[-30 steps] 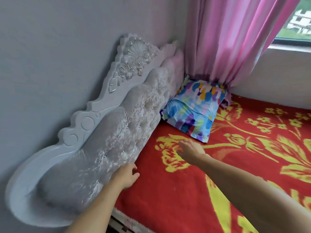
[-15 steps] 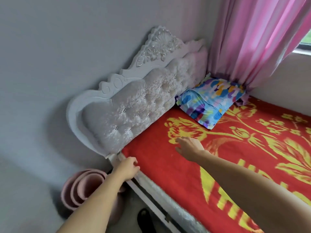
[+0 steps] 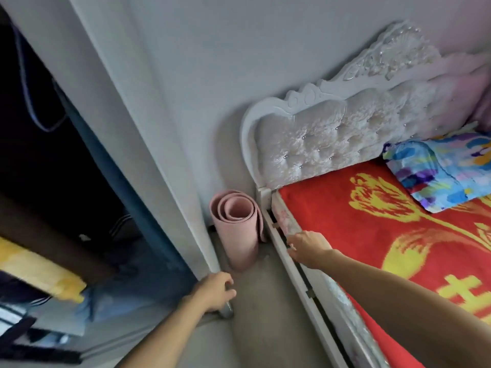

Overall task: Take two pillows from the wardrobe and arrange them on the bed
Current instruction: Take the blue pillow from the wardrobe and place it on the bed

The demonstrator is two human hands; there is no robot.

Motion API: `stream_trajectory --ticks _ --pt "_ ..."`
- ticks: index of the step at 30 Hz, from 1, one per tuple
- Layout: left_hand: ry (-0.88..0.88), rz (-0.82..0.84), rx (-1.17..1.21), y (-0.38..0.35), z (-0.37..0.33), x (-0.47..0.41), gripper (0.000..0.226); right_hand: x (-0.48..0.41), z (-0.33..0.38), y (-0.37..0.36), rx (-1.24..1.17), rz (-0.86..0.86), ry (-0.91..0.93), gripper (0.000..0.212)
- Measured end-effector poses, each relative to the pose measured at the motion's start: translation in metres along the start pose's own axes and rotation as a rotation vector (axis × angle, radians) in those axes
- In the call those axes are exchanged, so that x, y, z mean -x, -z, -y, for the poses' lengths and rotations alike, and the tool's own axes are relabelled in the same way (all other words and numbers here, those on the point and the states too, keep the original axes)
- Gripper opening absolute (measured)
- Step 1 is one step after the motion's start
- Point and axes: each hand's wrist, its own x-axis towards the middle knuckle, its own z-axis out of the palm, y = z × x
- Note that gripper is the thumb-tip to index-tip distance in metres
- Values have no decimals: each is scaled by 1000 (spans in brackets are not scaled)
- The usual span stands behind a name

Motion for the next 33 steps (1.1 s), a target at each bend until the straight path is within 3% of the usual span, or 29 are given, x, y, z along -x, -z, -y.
stream_trajectory --ticks 10,17,26,33 --pt "392 -95 112 -24 238 174 39 12 242 -70 48 152 350 29" --pt "495 -95 153 -35 366 255 38 31 394 -108 101 197 428 30" --pt "464 9 149 -44 435 227 38 -16 446 -166 81 227 337 33" --pt "438 9 50 -51 508 127 35 -113 467 -246 -3 219 177 28"
